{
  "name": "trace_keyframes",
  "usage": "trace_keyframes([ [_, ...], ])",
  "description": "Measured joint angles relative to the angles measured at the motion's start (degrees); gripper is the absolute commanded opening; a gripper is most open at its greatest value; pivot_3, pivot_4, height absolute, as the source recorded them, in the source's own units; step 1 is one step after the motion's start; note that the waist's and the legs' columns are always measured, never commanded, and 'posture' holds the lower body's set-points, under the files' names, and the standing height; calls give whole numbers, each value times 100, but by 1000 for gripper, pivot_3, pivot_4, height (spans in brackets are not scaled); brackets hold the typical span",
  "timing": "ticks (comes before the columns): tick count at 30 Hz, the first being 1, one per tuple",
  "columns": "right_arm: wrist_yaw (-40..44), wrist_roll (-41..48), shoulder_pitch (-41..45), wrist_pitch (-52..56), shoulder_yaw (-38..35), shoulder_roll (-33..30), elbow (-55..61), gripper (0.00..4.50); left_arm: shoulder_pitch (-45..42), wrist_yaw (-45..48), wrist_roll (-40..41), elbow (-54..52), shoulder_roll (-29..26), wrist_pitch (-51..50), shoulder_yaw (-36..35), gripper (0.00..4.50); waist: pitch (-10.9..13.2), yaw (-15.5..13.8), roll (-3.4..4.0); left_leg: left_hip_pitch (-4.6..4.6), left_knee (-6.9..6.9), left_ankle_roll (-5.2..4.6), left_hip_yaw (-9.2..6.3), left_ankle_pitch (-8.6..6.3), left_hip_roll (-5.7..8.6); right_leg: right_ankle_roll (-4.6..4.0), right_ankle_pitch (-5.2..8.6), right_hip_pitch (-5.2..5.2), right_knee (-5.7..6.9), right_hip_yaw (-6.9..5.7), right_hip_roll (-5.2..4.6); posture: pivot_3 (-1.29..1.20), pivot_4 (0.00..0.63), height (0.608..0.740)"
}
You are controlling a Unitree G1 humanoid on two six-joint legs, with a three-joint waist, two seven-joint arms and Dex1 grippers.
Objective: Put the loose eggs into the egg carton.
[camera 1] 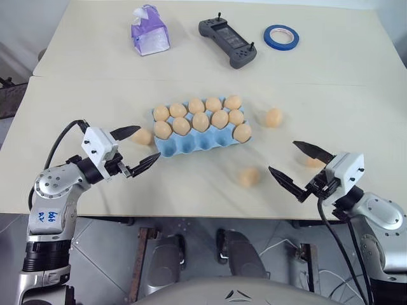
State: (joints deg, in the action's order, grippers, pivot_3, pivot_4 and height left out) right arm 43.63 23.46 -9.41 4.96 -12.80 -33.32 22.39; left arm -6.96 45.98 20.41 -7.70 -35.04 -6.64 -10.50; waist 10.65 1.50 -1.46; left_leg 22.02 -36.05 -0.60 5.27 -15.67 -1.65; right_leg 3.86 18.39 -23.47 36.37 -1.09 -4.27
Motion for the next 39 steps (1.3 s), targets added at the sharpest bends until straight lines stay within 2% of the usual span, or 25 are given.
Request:
trace_keyframes([
  [7,-341,18,-192,9,-161,310,-4,4446,-49,246,31,4,76,34,250,4500,0,-1,0,0,-4,-1,1,0,0,0,0,1,4,-1,1,0,150,740],
  [12,-795,61,-959,5,-803,540,264,4446,-221,790,-30,63,224,231,908,4500,-1,-70,1,0,-4,-1,1,1,2,1,-1,3,3,-1,-1,0,150,740],
  [16,-990,47,-1580,-59,-1022,860,425,4446,-564,1098,-51,225,489,358,1352,4500,-2,-94,1,-3,-6,-2,5,2,1,1,-1,4,9,4,3,0,150,740],
  [19,-1207,-46,-1712,-135,-1069,1130,392,4446,-829,1394,-48,376,558,445,1571,4500,-3,-61,3,-9,-10,-3,9,5,1,0,-3,8,14,8,4,0,150,740],
  [24,-1585,-289,-1423,-87,-994,1233,69,4446,-950,1738,-42,561,564,482,1720,4500,-3,17,4,-16,-11,-5,10,12,1,-3,-8,11,19,12,4,0,150,740],
  [31,-2037,-370,-257,410,-997,1191,-679,4446,-994,1584,-45,638,527,491,1501,4500,-4,3,5,-17,-9,-6,9,18,2,-5,-12,10,21,11,4,0,150,740],
  [39,-1843,-377,268,747,-713,1065,-1475,4446,-762,1447,-43,488,499,451,1401,4500,-4,5,5,-12,-12,-8,7,17,2,-3,-13,9,19,8,4,0,150,740],
])
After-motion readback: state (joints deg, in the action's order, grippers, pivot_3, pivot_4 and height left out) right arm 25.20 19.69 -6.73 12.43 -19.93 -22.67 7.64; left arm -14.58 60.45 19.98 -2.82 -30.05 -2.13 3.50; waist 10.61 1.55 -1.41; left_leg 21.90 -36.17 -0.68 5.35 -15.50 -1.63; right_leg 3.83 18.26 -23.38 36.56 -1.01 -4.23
